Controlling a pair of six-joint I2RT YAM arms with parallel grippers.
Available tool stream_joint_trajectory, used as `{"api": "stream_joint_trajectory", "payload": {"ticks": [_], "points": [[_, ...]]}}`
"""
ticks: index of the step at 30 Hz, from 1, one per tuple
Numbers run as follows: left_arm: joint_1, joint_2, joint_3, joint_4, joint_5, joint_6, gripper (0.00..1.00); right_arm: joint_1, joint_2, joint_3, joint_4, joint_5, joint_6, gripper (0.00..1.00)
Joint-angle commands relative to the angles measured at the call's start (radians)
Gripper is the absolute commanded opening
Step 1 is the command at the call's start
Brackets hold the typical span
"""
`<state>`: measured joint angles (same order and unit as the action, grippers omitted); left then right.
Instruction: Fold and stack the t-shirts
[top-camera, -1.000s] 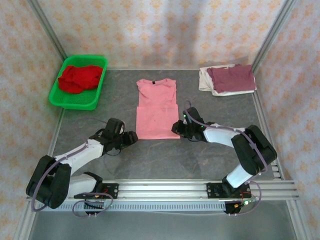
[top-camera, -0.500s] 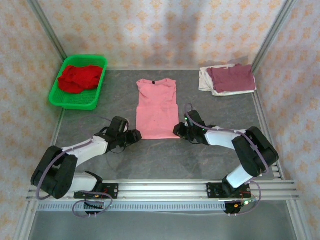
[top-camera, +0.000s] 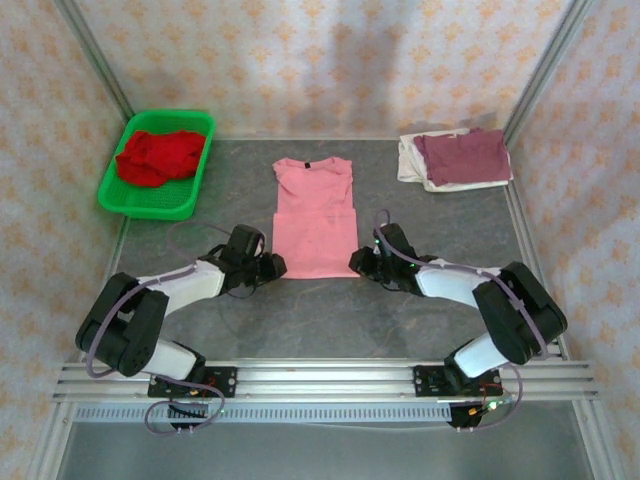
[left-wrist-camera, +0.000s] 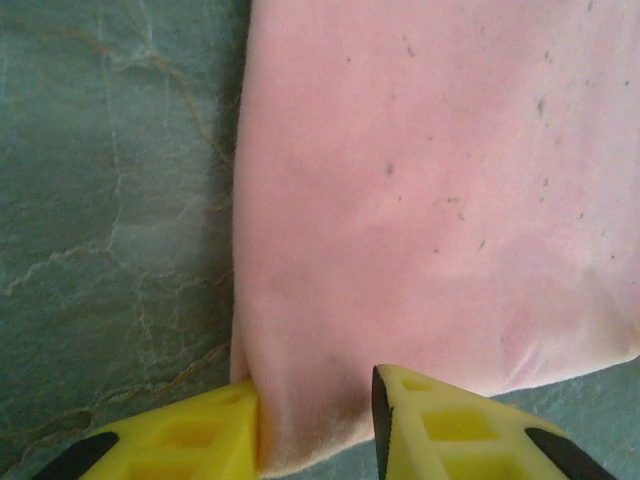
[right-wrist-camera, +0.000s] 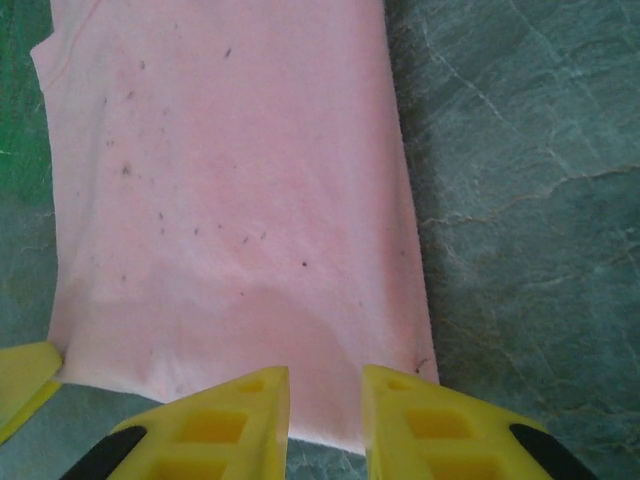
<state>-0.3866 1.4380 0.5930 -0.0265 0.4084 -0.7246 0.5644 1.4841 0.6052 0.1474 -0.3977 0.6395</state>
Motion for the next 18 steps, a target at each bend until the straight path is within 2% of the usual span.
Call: {"api": "stream_joint_trajectory", "payload": {"ticks": [1,7,13,17,18], "points": [[-0.008,0.029,0.028,0.028,-0.015,0.031,0.32,0.003,-0.058,-0.035,0.023,0.029,0.011,0.26],[-0.008,0.063,0.019,0.042,-0.010,0.025,0.30,-0.001,-0.125,-0.096,0.030,0.042,0.056,0.27],[-0.008,0.056,0.008,0.027,-0.031,0.029,0.11,-0.006,-0.082,-0.127,0.085,-0.039,0.115,0.29],[-0.008,0.048,0.000,0.025,-0.038,0.034,0.08,-0.006,-0.042,-0.148,0.152,-0.083,0.158,0.31],[-0.009,0.048,-0.002,0.026,-0.038,0.036,0.05,-0.006,-0.033,-0.148,0.161,-0.089,0.164,0.32]]}}
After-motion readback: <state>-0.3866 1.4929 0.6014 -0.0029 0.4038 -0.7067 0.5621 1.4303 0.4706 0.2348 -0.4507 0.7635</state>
